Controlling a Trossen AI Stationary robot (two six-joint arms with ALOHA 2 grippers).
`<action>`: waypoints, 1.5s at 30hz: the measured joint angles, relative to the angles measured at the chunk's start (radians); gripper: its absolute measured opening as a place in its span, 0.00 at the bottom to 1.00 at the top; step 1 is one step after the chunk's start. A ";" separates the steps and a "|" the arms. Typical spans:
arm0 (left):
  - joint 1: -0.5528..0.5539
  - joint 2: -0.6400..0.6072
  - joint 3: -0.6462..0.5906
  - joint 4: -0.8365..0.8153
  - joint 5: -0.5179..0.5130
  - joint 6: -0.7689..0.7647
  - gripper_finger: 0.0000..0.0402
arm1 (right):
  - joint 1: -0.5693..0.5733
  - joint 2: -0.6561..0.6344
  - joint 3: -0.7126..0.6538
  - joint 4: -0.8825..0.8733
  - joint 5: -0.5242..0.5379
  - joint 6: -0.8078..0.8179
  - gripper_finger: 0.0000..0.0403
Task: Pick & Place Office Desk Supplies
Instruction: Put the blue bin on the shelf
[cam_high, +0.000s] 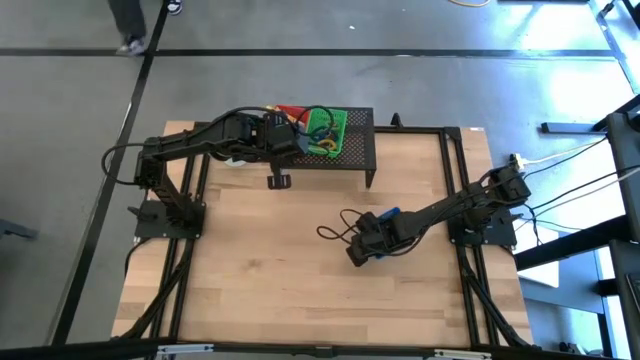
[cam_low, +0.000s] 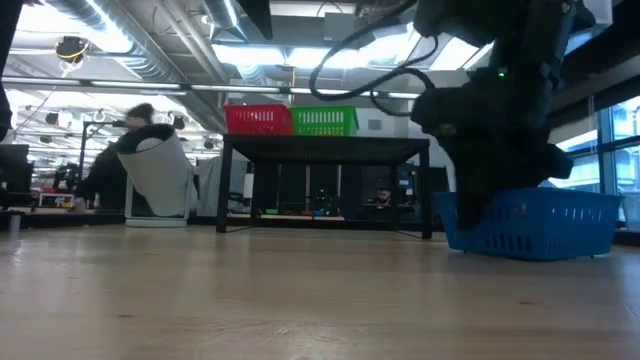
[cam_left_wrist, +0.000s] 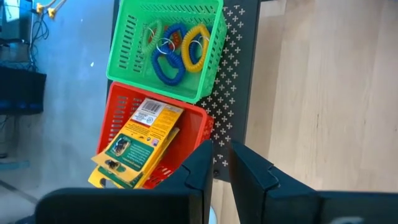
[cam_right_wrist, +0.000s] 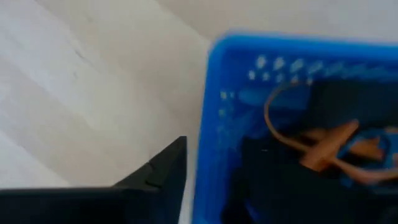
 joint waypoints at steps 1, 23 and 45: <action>0.000 0.000 0.000 0.000 0.000 0.004 0.11 | 0.001 0.000 0.000 -0.011 -0.017 0.000 0.37; 0.000 0.000 0.000 0.002 -0.005 0.005 0.11 | 0.031 -0.292 0.000 -0.388 -0.124 -0.312 0.01; 0.088 0.000 0.000 0.041 -0.033 -0.025 0.11 | -0.283 -0.489 0.204 -0.574 0.118 -1.015 0.00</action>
